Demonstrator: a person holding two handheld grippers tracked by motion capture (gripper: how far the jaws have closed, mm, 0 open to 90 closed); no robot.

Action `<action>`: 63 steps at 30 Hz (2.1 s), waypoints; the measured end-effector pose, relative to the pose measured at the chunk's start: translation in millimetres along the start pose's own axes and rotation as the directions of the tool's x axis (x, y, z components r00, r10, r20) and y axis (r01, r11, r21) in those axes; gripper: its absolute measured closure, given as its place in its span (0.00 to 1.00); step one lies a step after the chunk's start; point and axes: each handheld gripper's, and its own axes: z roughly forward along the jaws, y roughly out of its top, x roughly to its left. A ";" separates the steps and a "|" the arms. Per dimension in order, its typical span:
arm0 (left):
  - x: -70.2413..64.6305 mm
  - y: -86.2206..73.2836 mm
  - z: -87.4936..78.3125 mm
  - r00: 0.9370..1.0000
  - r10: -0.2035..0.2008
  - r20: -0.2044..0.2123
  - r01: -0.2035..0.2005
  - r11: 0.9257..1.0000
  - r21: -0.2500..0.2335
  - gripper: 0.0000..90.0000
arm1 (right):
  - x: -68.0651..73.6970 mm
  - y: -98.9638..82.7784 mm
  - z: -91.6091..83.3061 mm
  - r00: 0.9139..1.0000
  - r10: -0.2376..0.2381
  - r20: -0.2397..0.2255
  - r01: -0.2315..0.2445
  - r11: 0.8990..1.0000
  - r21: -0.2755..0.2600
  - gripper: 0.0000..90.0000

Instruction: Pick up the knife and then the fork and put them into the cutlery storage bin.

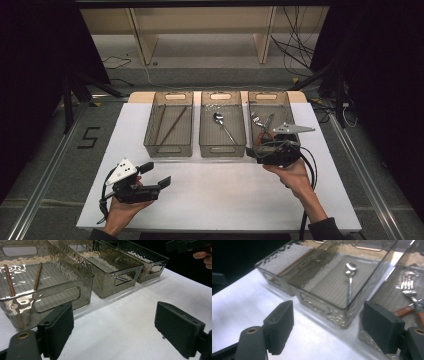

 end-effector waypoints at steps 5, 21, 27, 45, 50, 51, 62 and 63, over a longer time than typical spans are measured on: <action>0.0 0.0 -0.1 1.000 -0.008 0.006 0.008 1.000 0.000 0.17 | 6.5 -13.1 -7.4 1.000 -0.008 -0.021 0.008 0.999 -0.038 0.28; -2.1 0.0 0.4 0.999 -0.022 0.024 0.022 1.000 0.001 0.17 | 15.3 -49.1 -25.2 0.999 -0.025 -0.034 0.021 0.993 -0.113 0.22; -3.0 -0.2 -0.2 0.999 -0.029 0.037 0.029 1.000 0.000 0.17 | 14.6 -61.2 -28.5 1.000 -0.006 -0.030 0.003 0.993 -0.120 0.21; -7.0 -3.3 -0.6 0.998 -0.039 0.057 0.039 0.999 0.005 0.17 | 25.4 -87.4 -35.1 1.000 -0.025 -0.012 0.023 0.991 -0.129 0.21; -6.7 -3.6 -0.2 0.998 -0.040 0.058 0.039 0.999 0.008 0.16 | 26.9 -89.0 -33.6 0.999 -0.034 -0.007 0.033 0.991 -0.126 0.21; -6.4 -3.6 -0.4 0.998 -0.039 0.056 0.039 0.999 0.008 0.16 | 26.8 -88.9 -34.2 0.999 -0.034 -0.006 0.033 0.991 -0.131 0.21; -6.3 -3.7 0.4 0.998 -0.042 0.056 0.041 0.999 0.008 0.16 | 24.3 -88.5 -36.4 1.000 -0.025 0.007 0.025 0.989 -0.147 0.21; -6.3 -3.7 0.3 0.998 -0.041 0.055 0.041 0.999 0.007 0.16 | 24.4 -88.5 -36.4 1.000 -0.025 0.006 0.026 0.989 -0.147 0.21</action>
